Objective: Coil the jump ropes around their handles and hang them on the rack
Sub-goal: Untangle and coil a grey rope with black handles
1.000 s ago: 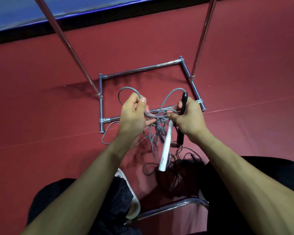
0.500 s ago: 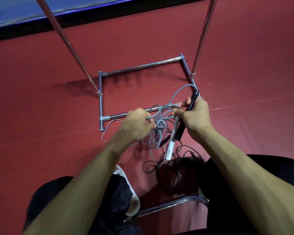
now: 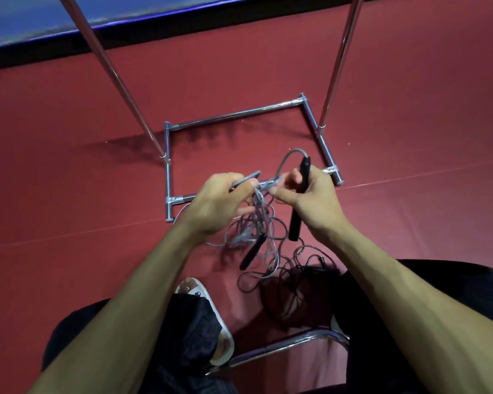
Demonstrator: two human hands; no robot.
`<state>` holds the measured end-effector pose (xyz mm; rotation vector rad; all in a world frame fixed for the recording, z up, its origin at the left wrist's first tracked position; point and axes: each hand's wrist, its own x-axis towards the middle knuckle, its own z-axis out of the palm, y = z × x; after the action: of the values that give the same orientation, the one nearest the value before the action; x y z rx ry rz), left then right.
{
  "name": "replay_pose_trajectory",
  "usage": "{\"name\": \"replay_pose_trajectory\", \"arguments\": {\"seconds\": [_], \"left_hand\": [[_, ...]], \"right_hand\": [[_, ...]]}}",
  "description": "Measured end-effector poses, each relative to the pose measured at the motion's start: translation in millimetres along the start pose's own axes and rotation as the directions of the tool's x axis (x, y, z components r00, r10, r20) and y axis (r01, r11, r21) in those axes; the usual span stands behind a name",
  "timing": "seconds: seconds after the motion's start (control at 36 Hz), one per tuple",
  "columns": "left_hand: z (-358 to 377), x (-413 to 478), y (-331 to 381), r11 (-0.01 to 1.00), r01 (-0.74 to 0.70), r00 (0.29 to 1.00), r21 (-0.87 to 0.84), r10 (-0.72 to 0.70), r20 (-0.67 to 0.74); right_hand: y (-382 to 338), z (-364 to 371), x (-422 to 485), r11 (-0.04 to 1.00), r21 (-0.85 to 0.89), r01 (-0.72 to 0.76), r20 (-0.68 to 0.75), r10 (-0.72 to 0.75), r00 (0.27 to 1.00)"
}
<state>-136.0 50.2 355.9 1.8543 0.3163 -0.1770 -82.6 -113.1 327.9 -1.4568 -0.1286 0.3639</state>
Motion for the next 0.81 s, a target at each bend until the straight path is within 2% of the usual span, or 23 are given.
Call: {"name": "replay_pose_trajectory", "arguments": {"seconds": [0.06,0.11,0.14,0.19,0.25,0.42,0.56,0.61,0.69,0.81], "left_hand": [[1,-4,6,0.993,0.023,1.000,-0.113,-0.020,0.023],[-1,-5,7,0.987,0.017,0.999,-0.159,-0.011,0.039],[-3,-6,7,0.985,0.013,0.999,-0.175,-0.005,0.047],[-4,-8,11,0.981,0.000,0.998,-0.195,0.014,0.069],[-4,-8,13,0.975,0.000,0.994,-0.221,0.024,0.103],[-12,-5,7,0.984,0.009,0.999,-0.177,-0.004,0.032],[-8,-7,13,0.964,0.025,0.999,-0.264,-0.014,0.043],[-6,-8,13,0.968,0.015,1.000,-0.249,-0.008,0.030],[-6,-8,11,0.992,-0.035,0.999,-0.124,0.040,0.034],[-10,-9,13,0.993,-0.112,0.991,0.044,0.109,0.073]], "right_hand": [[-6,3,1,0.984,0.177,-0.033,0.076,0.020,0.997],[-10,2,0,0.970,0.232,-0.072,0.147,0.038,0.988],[-11,3,-1,0.983,0.177,-0.050,0.182,0.017,0.983],[-9,8,-5,0.998,-0.046,0.052,0.223,-0.040,0.974],[-4,13,-8,0.992,-0.096,0.082,0.194,-0.062,0.979],[-7,10,-7,0.996,0.086,0.014,0.003,-0.014,1.000],[-5,13,-8,0.991,0.134,-0.014,0.067,0.005,0.998],[-3,11,-7,0.999,-0.012,0.041,0.054,-0.040,0.998],[-7,7,-5,0.934,-0.304,0.188,-0.032,-0.207,0.978],[-26,5,-9,0.893,-0.315,0.322,0.104,-0.305,0.947]]}}
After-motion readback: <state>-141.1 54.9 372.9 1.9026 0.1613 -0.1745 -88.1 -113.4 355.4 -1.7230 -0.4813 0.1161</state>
